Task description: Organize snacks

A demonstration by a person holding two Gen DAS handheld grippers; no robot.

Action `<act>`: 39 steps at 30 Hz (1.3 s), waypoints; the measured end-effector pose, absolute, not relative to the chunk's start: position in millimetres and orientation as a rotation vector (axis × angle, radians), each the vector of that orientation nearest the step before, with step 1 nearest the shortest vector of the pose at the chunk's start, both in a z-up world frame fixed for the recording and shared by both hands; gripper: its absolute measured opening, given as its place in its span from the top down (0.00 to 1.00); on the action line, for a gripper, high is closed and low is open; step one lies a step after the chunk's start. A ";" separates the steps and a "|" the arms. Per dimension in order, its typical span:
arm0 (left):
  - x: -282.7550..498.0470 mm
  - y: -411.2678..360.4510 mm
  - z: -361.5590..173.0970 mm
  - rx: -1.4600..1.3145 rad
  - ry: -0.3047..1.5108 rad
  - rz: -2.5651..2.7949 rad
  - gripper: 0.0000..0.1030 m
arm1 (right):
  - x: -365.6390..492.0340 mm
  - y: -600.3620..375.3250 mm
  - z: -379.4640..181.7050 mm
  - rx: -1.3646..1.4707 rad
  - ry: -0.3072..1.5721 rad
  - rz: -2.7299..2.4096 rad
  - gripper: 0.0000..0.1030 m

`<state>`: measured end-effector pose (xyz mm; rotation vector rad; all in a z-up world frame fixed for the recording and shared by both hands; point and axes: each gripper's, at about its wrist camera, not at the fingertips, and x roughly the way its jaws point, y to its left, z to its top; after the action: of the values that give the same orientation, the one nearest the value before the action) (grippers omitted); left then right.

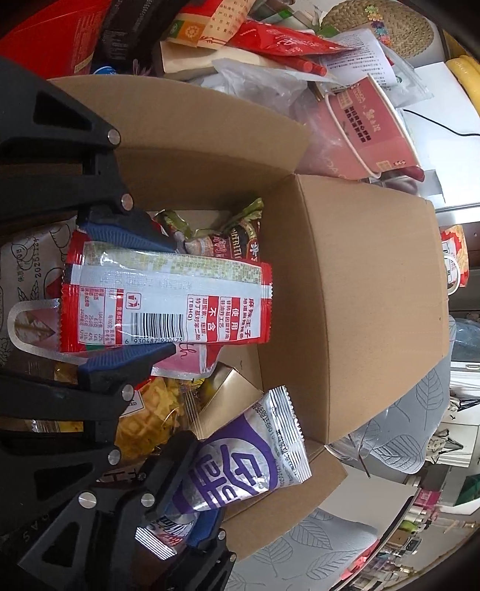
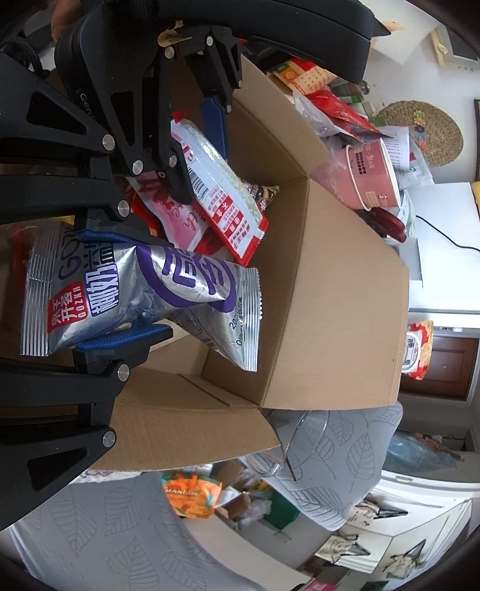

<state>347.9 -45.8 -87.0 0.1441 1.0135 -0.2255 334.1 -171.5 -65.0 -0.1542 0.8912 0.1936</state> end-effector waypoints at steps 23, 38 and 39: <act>342.1 -50.3 -80.1 0.164 0.990 -0.154 0.38 | 324.3 -173.3 -52.8 -0.208 0.861 0.127 0.38; 322.8 -34.3 -45.5 0.080 0.888 -0.156 0.28 | 313.6 -182.9 -35.7 -0.163 0.833 0.138 0.39; 321.1 -33.5 -43.2 0.075 0.879 -0.154 0.28 | 312.3 -183.2 -33.5 -0.161 0.831 0.141 0.38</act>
<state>321.1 -33.5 -43.2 0.0753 0.8792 -0.1536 312.3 -183.2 -33.5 -0.1613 0.8305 0.1406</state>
